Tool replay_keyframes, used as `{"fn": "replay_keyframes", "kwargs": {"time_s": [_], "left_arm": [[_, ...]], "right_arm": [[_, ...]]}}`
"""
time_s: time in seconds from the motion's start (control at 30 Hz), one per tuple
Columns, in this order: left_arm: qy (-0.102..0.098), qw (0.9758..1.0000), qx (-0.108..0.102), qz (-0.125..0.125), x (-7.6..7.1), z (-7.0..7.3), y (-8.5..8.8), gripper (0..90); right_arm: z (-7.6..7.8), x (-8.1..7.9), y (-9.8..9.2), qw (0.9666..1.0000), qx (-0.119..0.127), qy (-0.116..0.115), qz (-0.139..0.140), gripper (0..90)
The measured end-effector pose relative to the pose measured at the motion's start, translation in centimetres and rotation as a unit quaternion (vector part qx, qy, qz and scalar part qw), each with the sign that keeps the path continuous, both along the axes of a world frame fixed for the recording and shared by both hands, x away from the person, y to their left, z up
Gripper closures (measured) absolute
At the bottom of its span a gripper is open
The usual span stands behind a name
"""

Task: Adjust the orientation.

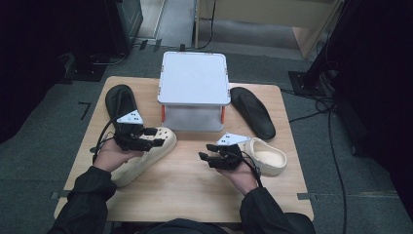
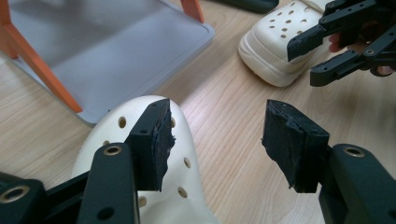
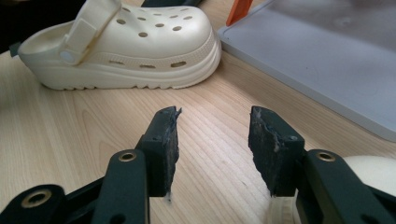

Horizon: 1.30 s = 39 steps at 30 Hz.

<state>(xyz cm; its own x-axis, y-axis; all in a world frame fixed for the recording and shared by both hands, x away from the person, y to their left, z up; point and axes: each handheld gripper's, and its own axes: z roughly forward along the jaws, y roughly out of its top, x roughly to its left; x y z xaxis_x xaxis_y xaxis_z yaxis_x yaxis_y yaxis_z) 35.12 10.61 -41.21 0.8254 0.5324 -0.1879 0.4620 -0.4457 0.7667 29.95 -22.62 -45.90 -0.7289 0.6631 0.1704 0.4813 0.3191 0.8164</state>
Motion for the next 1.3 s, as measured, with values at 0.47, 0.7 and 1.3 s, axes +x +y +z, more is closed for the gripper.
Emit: {"fn": "replay_keyframes", "kwargs": {"time_s": [0.47, 0.7, 1.3], "left_arm": [[-0.008, 0.9996, 0.001, 0.028, -1.7, 0.2, 2.5, 40.1], [-0.015, 0.9984, -0.003, 0.055, -2.3, 0.0, 5.3, 38.0], [-0.001, 0.9965, 0.002, 0.084, -1.7, -2.4, 8.5, 38.0]], "right_arm": [[-0.6, 0.2, 1.2, 0.9990, -0.012, -0.002, 0.043, 51.0], [-0.8, 0.5, 1.3, 0.9988, -0.014, 0.002, 0.047, 50.5], [-1.3, 0.6, 1.6, 0.9980, -0.036, 0.011, 0.052, 50.1]]}}
